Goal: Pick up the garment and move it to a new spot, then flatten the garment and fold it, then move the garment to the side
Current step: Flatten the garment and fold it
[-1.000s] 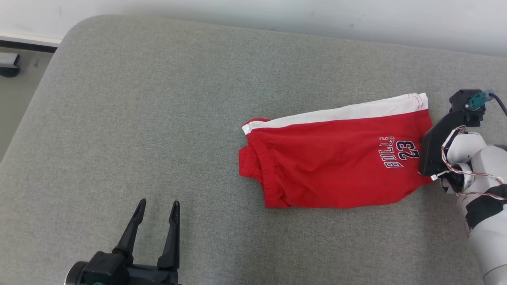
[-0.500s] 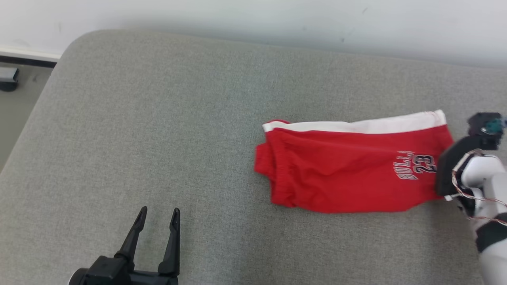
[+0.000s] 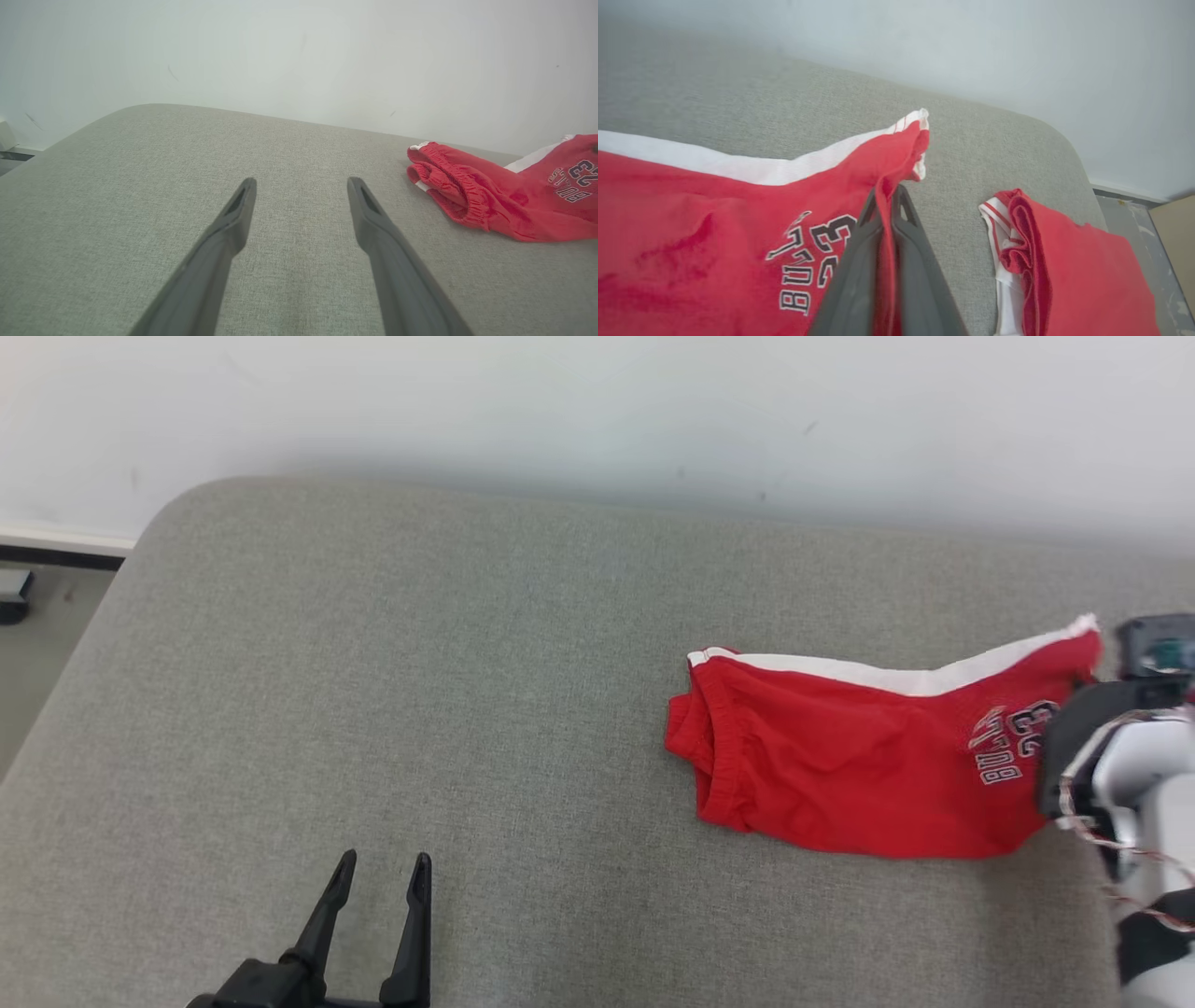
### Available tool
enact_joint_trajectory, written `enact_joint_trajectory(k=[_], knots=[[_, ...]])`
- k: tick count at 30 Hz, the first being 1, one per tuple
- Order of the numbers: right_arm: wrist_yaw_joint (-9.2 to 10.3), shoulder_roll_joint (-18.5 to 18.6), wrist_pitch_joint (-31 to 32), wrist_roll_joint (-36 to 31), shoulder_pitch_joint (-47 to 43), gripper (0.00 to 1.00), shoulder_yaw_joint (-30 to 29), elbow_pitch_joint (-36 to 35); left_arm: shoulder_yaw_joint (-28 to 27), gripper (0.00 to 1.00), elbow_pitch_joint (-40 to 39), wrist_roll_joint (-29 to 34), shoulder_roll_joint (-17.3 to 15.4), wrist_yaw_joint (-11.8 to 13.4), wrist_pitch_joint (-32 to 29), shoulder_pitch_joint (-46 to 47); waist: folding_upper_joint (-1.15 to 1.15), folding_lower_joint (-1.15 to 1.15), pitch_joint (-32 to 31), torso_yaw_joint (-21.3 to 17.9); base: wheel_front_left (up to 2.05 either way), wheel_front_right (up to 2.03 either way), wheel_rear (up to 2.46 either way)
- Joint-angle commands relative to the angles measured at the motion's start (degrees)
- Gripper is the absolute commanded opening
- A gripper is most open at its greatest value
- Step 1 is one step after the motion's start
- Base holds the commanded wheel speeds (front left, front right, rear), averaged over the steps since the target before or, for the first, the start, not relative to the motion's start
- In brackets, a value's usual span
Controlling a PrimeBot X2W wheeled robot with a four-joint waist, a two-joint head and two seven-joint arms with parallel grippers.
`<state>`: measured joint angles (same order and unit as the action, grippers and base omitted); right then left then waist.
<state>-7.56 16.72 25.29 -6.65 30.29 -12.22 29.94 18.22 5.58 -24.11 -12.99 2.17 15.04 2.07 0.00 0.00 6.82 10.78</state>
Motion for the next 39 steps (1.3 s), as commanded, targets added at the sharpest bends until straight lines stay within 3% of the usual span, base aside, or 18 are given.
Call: enact_joint_trajectory(k=[1, 10, 19, 23, 24, 25, 32, 39], knots=[[0.13, -1.18, 0.48, 1.0, -1.02, 0.0, 2.01, -1.82, -0.06, 1.0, 0.23, -0.07, 0.15, -0.07, 0.16, -1.04, 0.0, 0.0, -0.93, -0.34, 0.0, 0.0, 0.0], [0.13, -5.55, 4.59, 6.44, -1.72, 0.0, 16.91, -9.14, -0.01, 1.0, 0.87, -0.15, 1.26, -1.02, 0.16, -1.16, 0.0, 0.0, -1.17, 1.32, 0.0, 0.0, 0.0], [0.13, -11.91, 2.63, 7.3, 2.0, 0.0, 21.54, -0.75, -0.26, 1.0, 1.83, 0.54, 2.69, -2.03, 0.16, -0.36, 0.0, 0.0, 0.16, 3.89, 0.0, 0.0, 0.0], [0.13, -12.89, 0.91, 7.43, 3.38, 0.0, 22.68, 2.89, -0.83, 1.0, 2.18, 0.96, 3.17, -2.19, 0.16, -0.53, 0.0, 0.0, 0.43, 4.58, 0.0, 0.0, 0.0], [0.13, -13.06, 0.38, 8.06, 3.56, 0.1, 23.06, 3.47, -0.98, 1.0, 2.22, 1.09, 3.27, -2.26, 0.16, -0.64, 0.0, 0.0, 0.46, 4.65, 0.0, 0.0, 0.0], [0.13, -13.29, -0.17, 9.3, 3.7, 1.0, 22.98, 3.82, -1.15, 1.0, 2.24, 1.15, 3.38, -2.33, 0.16, -0.78, 0.0, 0.0, 0.47, 4.64, 0.0, 0.0, 0.0], [0.13, -13.43, -3.67, 15.31, 5.21, 1.0, 22.56, 0.76, -2.57, 1.0, 2.2, 1.67, 3.99, -2.63, 0.16, -1.54, 0.0, 0.0, -0.15, 3.48, 0.0, 0.0, 0.0], [0.13, -6.32, -4.25, 9.37, -0.15, 1.0, 17.94, -3.97, -4.1, 1.0, 1.78, 2.41, 4.57, -3.22, 0.16, -2.1, 0.0, 0.0, -1.57, 1.84, 0.0, 0.0, 0.0]])
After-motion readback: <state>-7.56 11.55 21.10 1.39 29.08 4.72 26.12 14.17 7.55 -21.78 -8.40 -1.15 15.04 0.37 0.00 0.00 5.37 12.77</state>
